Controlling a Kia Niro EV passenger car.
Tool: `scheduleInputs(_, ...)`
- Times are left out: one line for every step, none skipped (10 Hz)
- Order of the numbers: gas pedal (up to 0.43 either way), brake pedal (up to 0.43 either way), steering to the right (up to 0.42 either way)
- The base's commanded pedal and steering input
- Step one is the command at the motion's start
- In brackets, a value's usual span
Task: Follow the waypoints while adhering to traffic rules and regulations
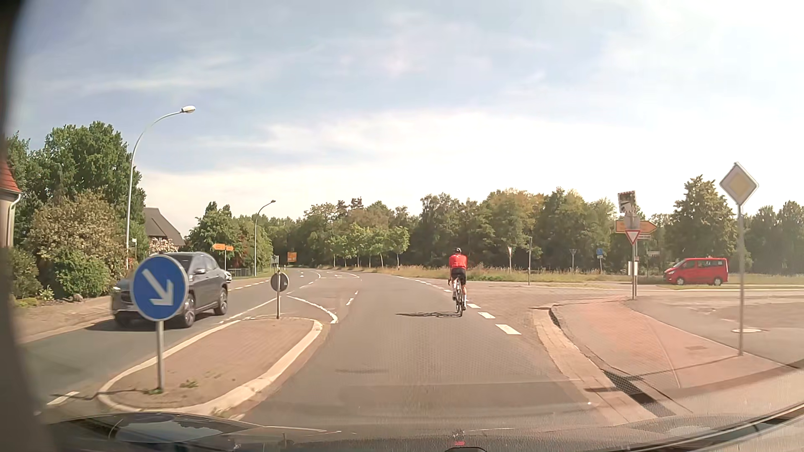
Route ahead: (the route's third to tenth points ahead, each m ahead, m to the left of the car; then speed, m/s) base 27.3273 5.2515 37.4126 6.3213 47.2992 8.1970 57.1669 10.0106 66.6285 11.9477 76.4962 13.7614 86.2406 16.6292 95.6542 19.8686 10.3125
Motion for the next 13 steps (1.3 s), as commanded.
scheduleInputs(0.169, 0.0, -0.016)
scheduleInputs(0.169, 0.0, -0.017)
scheduleInputs(0.169, 0.0, -0.018)
scheduleInputs(0.177, 0.0, -0.018)
scheduleInputs(0.177, 0.0, -0.019)
scheduleInputs(0.177, 0.0, -0.02)
scheduleInputs(0.189, 0.0, -0.021)
scheduleInputs(0.189, 0.0, -0.021)
scheduleInputs(0.189, 0.0, -0.02)
scheduleInputs(0.189, 0.0, -0.019)
scheduleInputs(0.189, 0.0, -0.02)
scheduleInputs(0.189, 0.0, -0.02)
scheduleInputs(0.189, 0.0, -0.022)
